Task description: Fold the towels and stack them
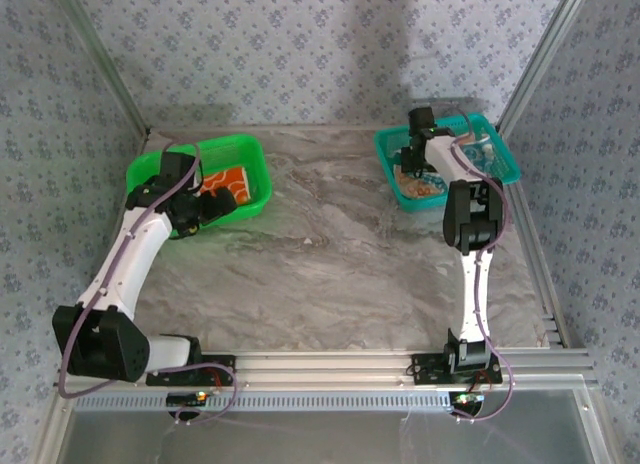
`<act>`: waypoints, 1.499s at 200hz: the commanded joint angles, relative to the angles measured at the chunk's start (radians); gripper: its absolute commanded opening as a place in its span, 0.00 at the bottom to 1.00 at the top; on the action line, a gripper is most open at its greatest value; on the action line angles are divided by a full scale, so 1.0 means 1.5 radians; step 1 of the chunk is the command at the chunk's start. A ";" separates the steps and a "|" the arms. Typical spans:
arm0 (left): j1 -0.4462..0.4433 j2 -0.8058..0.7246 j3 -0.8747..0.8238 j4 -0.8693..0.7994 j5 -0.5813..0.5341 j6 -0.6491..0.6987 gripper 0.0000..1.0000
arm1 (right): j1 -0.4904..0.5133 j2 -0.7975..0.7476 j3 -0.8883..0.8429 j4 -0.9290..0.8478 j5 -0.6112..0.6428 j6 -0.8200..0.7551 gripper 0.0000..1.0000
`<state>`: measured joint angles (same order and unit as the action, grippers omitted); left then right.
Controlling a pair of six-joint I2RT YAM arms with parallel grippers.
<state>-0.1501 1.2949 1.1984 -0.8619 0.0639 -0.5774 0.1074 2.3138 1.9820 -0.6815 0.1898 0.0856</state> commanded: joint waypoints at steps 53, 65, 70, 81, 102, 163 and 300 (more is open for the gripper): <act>-0.025 -0.007 0.044 -0.012 0.024 -0.007 0.93 | 0.022 -0.149 -0.015 0.004 0.119 -0.016 0.00; -0.029 -0.003 0.045 -0.007 0.030 -0.005 0.93 | 0.027 -0.192 -0.017 0.008 0.132 -0.026 0.00; -0.031 -0.001 0.046 -0.004 0.031 -0.004 0.93 | 0.030 -0.210 -0.016 0.011 0.136 -0.037 0.00; -0.033 0.001 0.047 0.001 0.036 -0.001 0.93 | 0.036 -0.249 -0.015 0.014 0.141 -0.050 0.00; -0.036 0.001 0.051 0.009 0.048 0.005 0.93 | 0.058 -0.319 -0.001 0.012 0.160 -0.063 0.00; -0.037 -0.022 0.061 0.015 0.062 0.022 0.93 | 0.220 -0.470 0.073 0.031 0.215 -0.137 0.00; -0.036 -0.080 0.083 -0.011 0.072 0.064 0.94 | 0.631 -0.535 0.178 0.181 0.465 -0.358 0.00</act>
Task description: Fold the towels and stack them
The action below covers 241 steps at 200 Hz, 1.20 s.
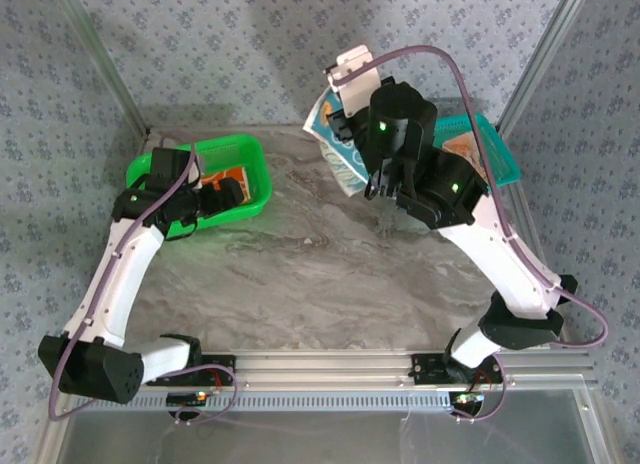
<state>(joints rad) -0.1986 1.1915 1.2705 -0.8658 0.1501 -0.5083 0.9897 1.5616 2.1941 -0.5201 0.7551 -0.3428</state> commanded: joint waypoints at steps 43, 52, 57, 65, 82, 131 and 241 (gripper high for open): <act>-0.004 -0.011 0.040 -0.002 0.036 0.019 0.94 | 0.102 -0.038 0.054 0.089 0.172 -0.133 0.00; -0.004 -0.010 0.040 -0.001 0.040 0.019 0.94 | 0.107 -0.038 0.054 0.086 0.190 -0.138 0.00; -0.004 -0.011 0.038 -0.002 0.040 0.020 0.93 | 0.110 -0.038 0.056 0.083 0.199 -0.139 0.00; -0.004 -0.012 0.035 -0.003 0.038 0.021 0.94 | 0.116 -0.037 0.056 0.078 0.211 -0.139 0.00; -0.004 -0.014 0.031 -0.003 0.039 0.024 0.94 | 0.125 -0.022 0.072 0.068 0.239 -0.151 0.00; -0.001 -0.013 0.017 -0.009 0.036 0.028 0.94 | 0.071 0.076 0.148 -0.106 0.211 -0.048 0.00; 0.015 0.012 -0.009 -0.015 0.050 0.016 0.93 | -0.225 0.299 -0.119 -0.111 -0.500 0.437 0.00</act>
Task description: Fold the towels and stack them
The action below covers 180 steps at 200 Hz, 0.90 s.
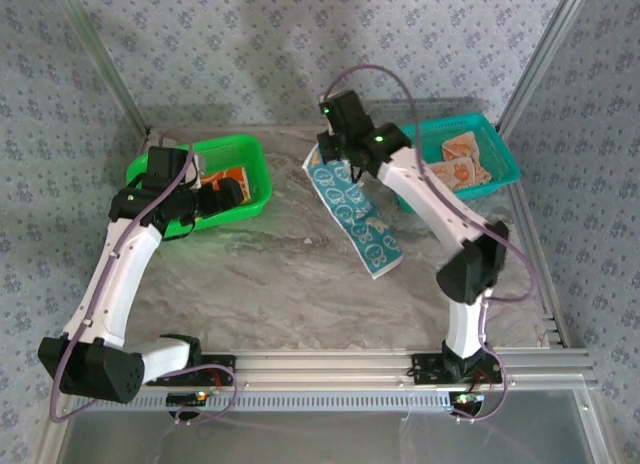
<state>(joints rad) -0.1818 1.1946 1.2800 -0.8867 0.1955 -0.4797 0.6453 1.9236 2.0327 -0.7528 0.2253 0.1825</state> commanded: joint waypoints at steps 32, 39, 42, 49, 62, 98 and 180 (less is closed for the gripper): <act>-0.004 0.038 -0.037 0.026 0.045 -0.023 0.88 | 0.001 0.148 -0.020 0.059 -0.222 0.142 0.02; -0.012 0.044 -0.044 0.035 0.048 -0.028 0.87 | -0.001 0.161 -0.024 0.061 -0.226 0.145 0.02; -0.016 0.047 -0.046 0.040 0.048 -0.030 0.86 | -0.002 0.165 -0.026 0.061 -0.226 0.145 0.02; -0.026 0.055 -0.051 0.052 0.047 -0.035 0.85 | -0.005 0.173 -0.029 0.062 -0.228 0.144 0.04; -0.049 0.075 -0.055 0.075 0.045 -0.042 0.80 | -0.015 0.182 -0.036 0.064 -0.233 0.138 0.06; -0.114 0.159 -0.041 0.133 0.015 -0.056 0.57 | -0.066 0.174 -0.064 0.089 -0.232 0.124 0.06; -0.201 0.377 0.144 0.175 -0.071 -0.051 0.54 | -0.152 0.252 0.055 0.046 -0.260 0.073 0.45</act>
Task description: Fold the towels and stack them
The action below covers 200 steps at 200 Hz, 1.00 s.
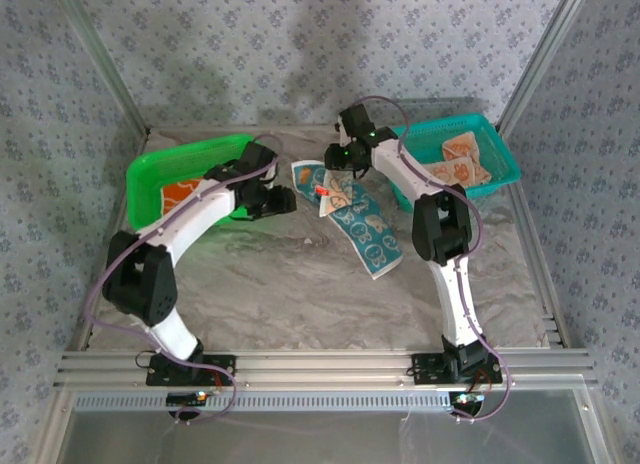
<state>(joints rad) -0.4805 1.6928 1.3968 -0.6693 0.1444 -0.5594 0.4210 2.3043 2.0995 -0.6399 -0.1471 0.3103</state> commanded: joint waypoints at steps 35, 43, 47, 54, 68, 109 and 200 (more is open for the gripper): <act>-0.003 0.156 0.189 0.015 -0.078 0.010 0.49 | -0.001 -0.093 -0.102 0.023 0.012 -0.002 0.48; -0.002 0.181 0.216 0.008 -0.087 0.002 0.48 | -0.002 -0.117 -0.136 0.058 0.020 0.003 0.48; -0.002 0.198 0.229 0.009 -0.087 0.000 0.48 | -0.001 -0.129 -0.153 0.068 0.024 0.006 0.48; -0.002 0.222 0.252 0.008 -0.089 0.001 0.48 | 0.000 -0.147 -0.177 0.075 0.029 0.009 0.48; -0.001 0.270 0.305 -0.001 -0.104 0.004 0.48 | 0.004 -0.179 -0.229 0.092 0.029 0.024 0.48; 0.023 0.426 0.518 -0.071 -0.127 0.022 0.44 | 0.019 -0.260 -0.349 0.124 0.030 0.055 0.48; 0.053 0.651 0.821 -0.153 -0.055 0.012 0.43 | 0.036 -0.325 -0.417 0.119 0.044 0.066 0.48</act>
<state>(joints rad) -0.3958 2.6358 2.5683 -0.8444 0.0036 -0.5392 0.4740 1.8565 1.4883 -0.4614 -0.1055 0.3939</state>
